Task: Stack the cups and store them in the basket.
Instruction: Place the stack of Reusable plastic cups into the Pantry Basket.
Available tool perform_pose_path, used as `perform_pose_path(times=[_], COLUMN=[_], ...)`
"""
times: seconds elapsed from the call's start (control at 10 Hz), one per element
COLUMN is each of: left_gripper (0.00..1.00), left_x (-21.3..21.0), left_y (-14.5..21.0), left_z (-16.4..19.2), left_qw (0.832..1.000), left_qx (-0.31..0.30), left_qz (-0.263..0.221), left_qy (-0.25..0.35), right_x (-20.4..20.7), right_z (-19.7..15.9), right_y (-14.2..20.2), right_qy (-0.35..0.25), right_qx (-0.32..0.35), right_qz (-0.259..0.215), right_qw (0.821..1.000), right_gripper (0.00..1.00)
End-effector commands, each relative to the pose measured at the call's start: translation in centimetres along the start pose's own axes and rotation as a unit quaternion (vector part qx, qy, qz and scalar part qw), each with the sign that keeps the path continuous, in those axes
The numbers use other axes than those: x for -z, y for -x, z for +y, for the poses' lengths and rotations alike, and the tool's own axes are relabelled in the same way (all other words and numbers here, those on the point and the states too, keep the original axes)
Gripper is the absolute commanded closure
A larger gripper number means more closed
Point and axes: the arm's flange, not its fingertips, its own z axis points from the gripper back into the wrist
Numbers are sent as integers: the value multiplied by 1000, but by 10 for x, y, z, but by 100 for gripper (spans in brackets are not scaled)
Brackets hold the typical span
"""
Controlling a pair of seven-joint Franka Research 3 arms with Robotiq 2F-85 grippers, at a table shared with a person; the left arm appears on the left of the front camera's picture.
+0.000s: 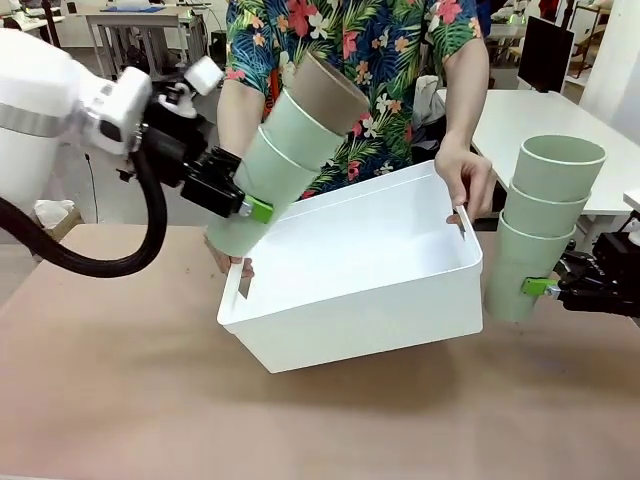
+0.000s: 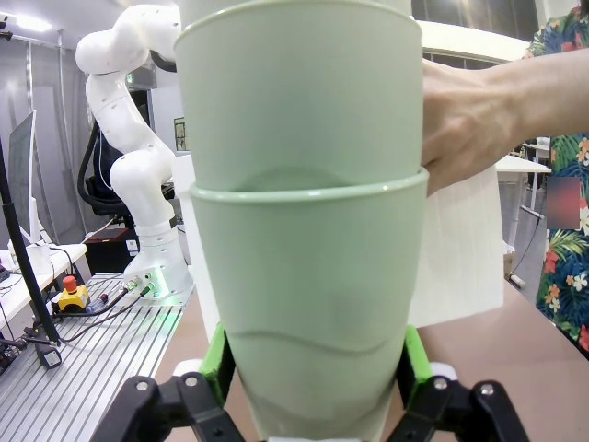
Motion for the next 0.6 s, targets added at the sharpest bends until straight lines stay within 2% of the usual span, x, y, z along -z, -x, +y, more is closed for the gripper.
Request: perform_pose_path(times=[0.0,0.5], left_gripper=[13,13], left_x=[17,84], left_y=[-11,-2], left_z=[11,34], left_qw=[998,989], left_qx=[-11,-28], left_qz=[61,145], left_qy=[-3,-19], right_x=[1,1], right_z=[-1,-1], right_y=[-5,-5], right_qy=[4,4], right_qx=[-6,-6], right_qz=[-5,-5], right_qw=[1000,1000], right_gripper=[14,14])
